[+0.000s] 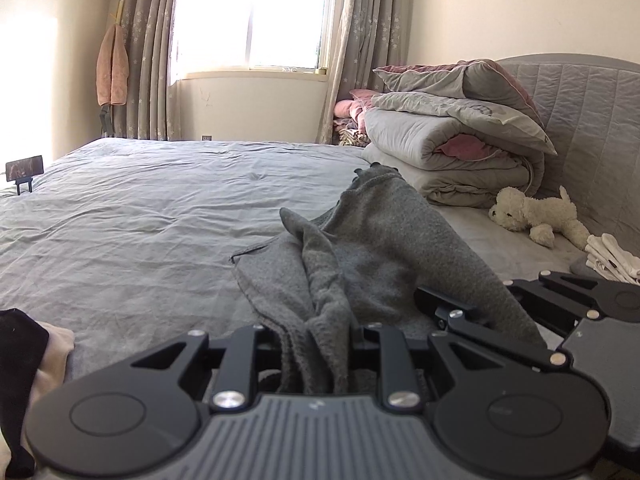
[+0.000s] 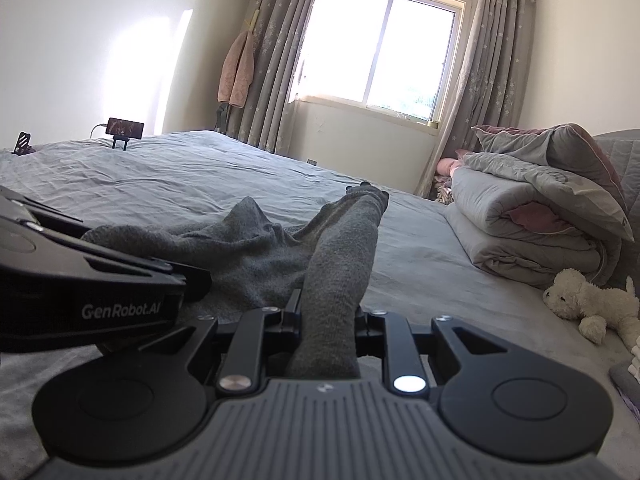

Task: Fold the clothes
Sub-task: 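Carry the folded grey top with both grippers toward the clothes stack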

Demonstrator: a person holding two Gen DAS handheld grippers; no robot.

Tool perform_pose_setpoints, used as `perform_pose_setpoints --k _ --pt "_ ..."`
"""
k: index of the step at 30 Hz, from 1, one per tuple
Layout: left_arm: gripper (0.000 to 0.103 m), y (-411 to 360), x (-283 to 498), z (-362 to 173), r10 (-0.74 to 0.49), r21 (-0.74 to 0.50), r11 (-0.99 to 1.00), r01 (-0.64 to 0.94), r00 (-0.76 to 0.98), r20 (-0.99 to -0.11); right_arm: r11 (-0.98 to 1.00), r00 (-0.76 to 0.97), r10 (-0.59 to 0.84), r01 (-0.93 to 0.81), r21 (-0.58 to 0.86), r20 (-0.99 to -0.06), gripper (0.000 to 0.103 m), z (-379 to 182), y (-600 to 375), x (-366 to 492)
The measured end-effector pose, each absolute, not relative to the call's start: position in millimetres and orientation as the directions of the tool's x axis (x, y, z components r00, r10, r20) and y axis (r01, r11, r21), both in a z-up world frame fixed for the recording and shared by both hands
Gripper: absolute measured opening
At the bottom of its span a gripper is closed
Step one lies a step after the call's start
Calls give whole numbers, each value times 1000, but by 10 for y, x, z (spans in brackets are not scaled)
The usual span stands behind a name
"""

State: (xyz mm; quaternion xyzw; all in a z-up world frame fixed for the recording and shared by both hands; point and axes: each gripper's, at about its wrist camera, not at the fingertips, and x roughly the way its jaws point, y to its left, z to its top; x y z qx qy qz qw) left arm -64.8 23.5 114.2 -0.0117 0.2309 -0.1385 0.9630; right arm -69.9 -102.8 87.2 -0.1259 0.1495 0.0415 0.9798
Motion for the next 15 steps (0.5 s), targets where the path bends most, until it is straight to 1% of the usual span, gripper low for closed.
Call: perform_pose_setpoints --k 5,15 --pt "22 183 -701 1187 -270 -74 962 264 867 -418 965 957 38 -110 -239 -287 22 910 -1060 -735" --pt "22 13 -860 1287 -287 -36 955 293 894 -344 932 985 12 -74 -354 -172 21 979 -1171 -884"
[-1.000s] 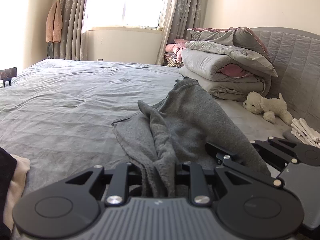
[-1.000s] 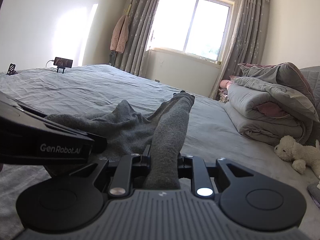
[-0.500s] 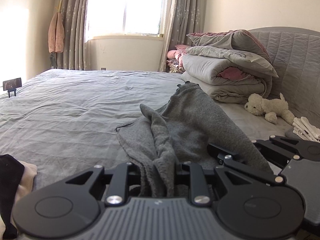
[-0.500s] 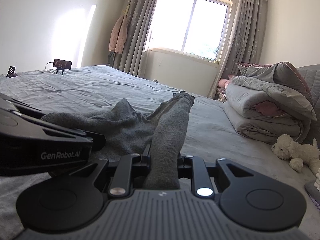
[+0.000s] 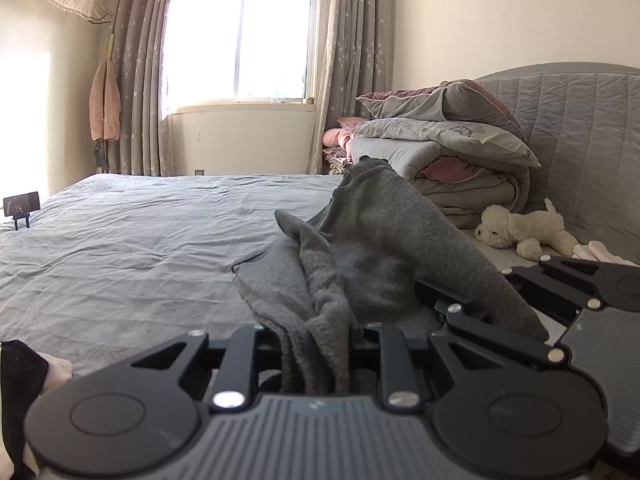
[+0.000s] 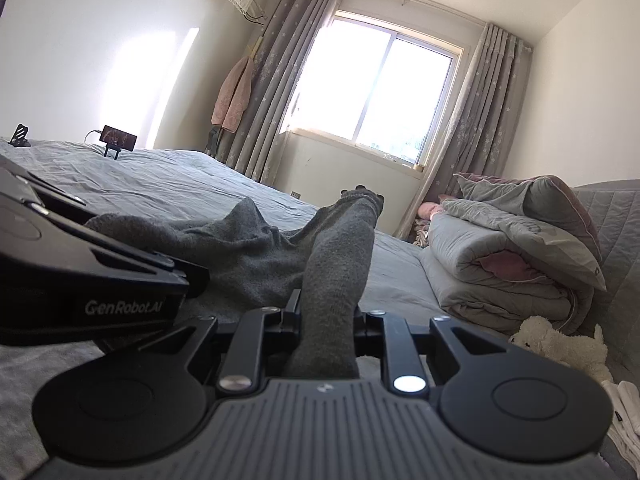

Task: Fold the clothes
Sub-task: 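Carry the folded grey top with both grippers toward the clothes stack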

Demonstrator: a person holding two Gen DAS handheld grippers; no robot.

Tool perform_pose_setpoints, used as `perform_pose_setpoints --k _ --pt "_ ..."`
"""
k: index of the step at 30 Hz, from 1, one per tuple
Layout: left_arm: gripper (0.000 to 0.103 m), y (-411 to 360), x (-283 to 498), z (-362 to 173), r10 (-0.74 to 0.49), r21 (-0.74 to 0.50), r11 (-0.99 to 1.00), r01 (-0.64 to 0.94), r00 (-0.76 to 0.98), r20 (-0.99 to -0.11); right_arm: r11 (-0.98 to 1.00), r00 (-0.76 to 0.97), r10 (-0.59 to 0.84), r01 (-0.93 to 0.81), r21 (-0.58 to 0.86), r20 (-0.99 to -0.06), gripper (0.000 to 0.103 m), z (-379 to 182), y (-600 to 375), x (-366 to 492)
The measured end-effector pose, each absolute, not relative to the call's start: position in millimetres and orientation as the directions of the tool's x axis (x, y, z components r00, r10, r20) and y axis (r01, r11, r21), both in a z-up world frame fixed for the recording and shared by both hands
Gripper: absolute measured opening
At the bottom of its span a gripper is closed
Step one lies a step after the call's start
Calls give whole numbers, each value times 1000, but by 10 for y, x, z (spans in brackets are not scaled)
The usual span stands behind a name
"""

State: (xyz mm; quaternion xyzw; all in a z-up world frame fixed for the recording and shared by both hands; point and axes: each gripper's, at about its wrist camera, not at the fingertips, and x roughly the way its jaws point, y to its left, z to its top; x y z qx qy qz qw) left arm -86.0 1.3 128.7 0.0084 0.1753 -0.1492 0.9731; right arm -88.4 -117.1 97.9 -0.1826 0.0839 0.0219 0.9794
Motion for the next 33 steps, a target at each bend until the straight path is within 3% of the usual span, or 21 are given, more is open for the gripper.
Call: perform_pose_setpoints --k 20,29,33 --pt "22 -905 -899 1585 -396 -65 917 395 871 -291 931 986 -119 71 -359 -113 21 1251 -2005 -1009" --pt "22 -1666 -931 1709 -500 -92 865 493 829 -250 846 967 -252 210 -490 -22 21 1307 -2570 -1161" --pt "22 -2108 -929 1728 -558 -122 829 545 795 -238 839 955 -296 245 -486 -29 21 1348 -2992 -1237"
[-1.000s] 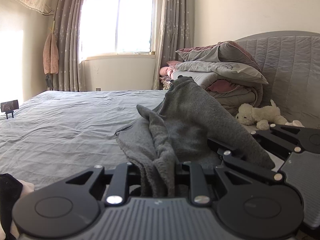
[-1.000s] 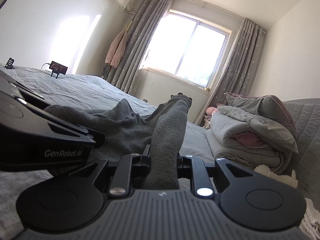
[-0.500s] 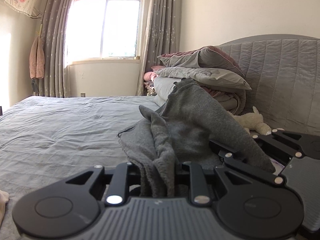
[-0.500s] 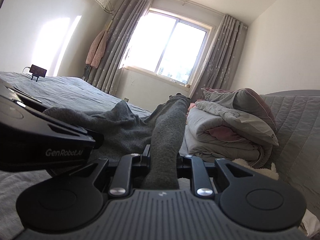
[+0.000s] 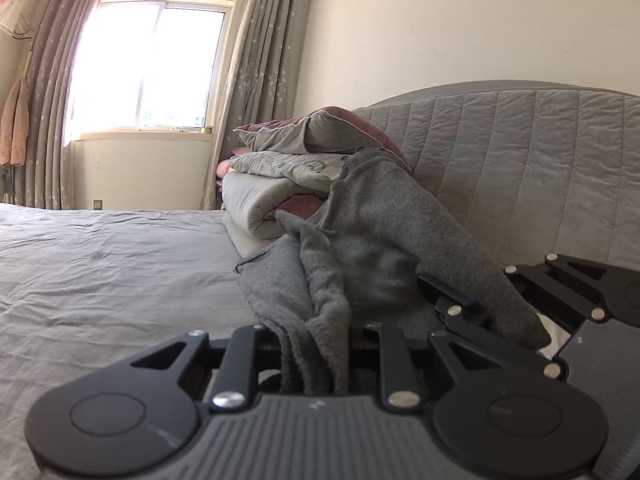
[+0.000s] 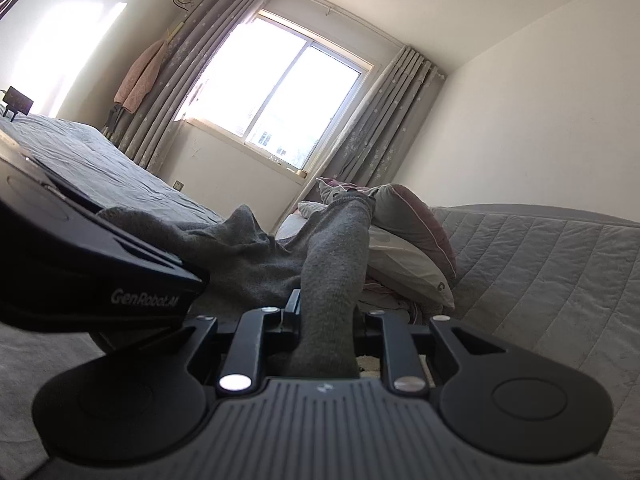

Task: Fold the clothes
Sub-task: 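Carry the folded grey top with both grippers toward the clothes stack, then lower the grey top onto the folded clothes stack and open both grippers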

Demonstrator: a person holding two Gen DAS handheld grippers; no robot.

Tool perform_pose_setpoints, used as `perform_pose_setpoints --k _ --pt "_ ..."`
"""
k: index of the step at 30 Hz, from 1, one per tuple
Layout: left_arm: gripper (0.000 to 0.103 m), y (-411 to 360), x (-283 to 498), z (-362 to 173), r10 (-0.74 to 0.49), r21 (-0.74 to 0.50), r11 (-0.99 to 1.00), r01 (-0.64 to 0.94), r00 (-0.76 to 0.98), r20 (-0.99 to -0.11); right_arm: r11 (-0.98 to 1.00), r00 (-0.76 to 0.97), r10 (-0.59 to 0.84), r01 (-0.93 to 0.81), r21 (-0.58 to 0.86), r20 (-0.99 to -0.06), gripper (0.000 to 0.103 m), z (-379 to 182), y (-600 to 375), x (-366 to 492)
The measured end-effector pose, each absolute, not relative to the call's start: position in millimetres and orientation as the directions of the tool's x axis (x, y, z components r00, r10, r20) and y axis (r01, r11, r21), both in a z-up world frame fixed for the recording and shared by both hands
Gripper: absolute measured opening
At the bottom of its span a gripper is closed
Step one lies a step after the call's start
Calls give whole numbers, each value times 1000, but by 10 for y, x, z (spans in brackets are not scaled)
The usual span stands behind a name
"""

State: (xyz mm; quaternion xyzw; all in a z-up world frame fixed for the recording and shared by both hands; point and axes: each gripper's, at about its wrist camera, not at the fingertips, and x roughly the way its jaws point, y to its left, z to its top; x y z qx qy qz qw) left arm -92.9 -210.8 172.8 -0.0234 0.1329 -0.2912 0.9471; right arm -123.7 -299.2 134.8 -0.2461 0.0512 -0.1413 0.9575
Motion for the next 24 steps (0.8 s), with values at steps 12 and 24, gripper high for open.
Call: perform_pose_setpoints --k 12,24 --pt "22 -3818 -743 1765 -705 -223 709 669 662 -252 843 948 -293 197 -500 -121 20 1430 -4627 -1373" --pt "22 -5058 -691 1376 -766 -324 641 696 555 -324 983 930 -137 86 -162 -340 20 1351 -6128 -1464"
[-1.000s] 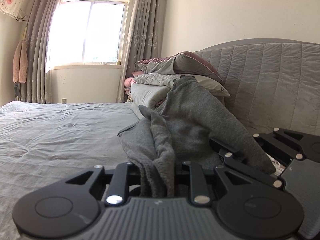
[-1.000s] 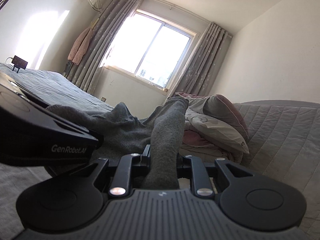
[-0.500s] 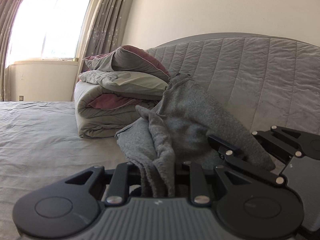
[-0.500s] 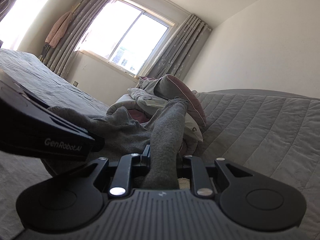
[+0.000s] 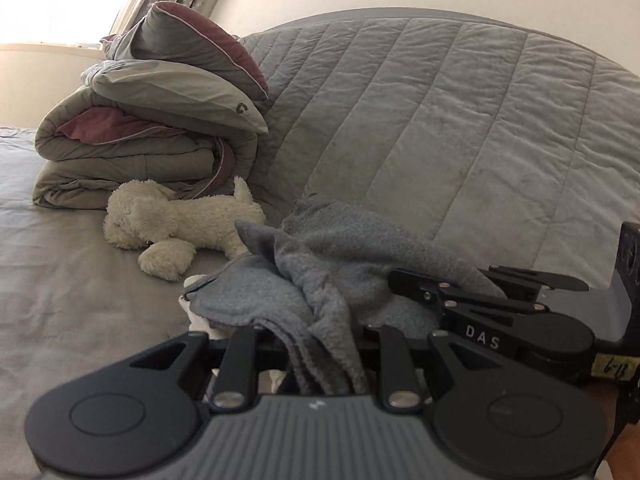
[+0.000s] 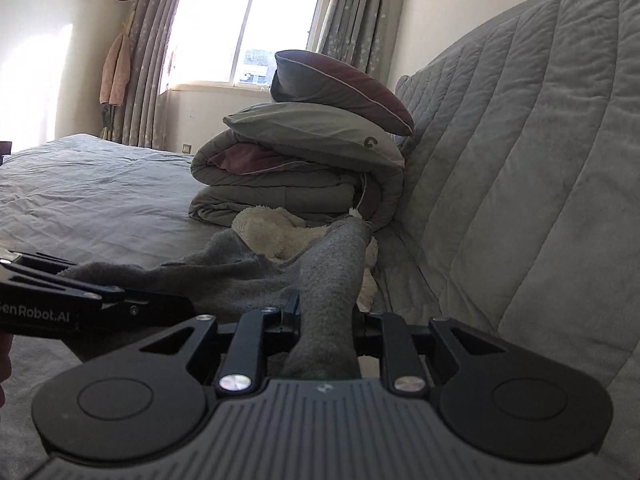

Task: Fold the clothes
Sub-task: 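Lower the grey top onto the folded clothes stack and open both grippers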

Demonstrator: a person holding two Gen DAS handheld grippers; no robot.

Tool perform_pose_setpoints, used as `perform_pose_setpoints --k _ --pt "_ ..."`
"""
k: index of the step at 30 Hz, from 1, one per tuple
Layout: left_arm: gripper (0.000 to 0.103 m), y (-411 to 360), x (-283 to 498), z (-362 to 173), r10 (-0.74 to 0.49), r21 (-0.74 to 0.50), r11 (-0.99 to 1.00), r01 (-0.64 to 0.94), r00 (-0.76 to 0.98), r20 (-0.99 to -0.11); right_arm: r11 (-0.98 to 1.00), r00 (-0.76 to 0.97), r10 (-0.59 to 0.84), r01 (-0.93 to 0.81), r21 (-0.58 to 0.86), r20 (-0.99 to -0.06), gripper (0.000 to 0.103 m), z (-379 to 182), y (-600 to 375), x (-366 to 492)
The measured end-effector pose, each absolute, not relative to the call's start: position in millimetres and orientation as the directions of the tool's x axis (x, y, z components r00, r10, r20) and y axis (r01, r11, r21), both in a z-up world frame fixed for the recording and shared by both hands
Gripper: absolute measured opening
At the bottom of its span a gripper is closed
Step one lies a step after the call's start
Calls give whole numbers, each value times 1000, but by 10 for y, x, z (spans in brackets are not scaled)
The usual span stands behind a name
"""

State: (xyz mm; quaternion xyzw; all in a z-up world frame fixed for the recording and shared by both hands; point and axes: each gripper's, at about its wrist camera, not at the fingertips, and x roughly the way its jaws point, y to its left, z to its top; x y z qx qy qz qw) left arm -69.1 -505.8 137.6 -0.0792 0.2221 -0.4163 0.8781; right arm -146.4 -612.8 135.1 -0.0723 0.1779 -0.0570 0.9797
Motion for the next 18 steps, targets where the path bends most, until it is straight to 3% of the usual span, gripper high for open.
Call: perform_pose_setpoints --k 8,9,10,12,15,18 --pt "24 -5438 -754 956 -726 -273 673 688 542 -423 994 872 -98 106 -11 -479 23 872 -6697 -1271" --pt "25 -5435 -758 919 -726 -277 673 686 542 -423 992 865 -115 129 -6 -488 33 815 -6737 -1241" --pt "27 -5426 -761 885 -728 -284 673 683 542 -420 986 870 -149 166 -4 -471 50 791 -6754 -1261" --pt "27 -5402 -772 858 -736 -293 665 687 538 -411 965 875 -224 261 28 -428 65 769 -6836 -1319" --pt "35 -5339 -753 858 -761 -314 636 705 504 -409 948 885 -240 302 100 -398 65 755 -6922 -1477" --pt "47 -5212 -709 849 -780 -368 615 697 473 -410 939 876 -302 342 43 -377 65 773 -6847 -1573"
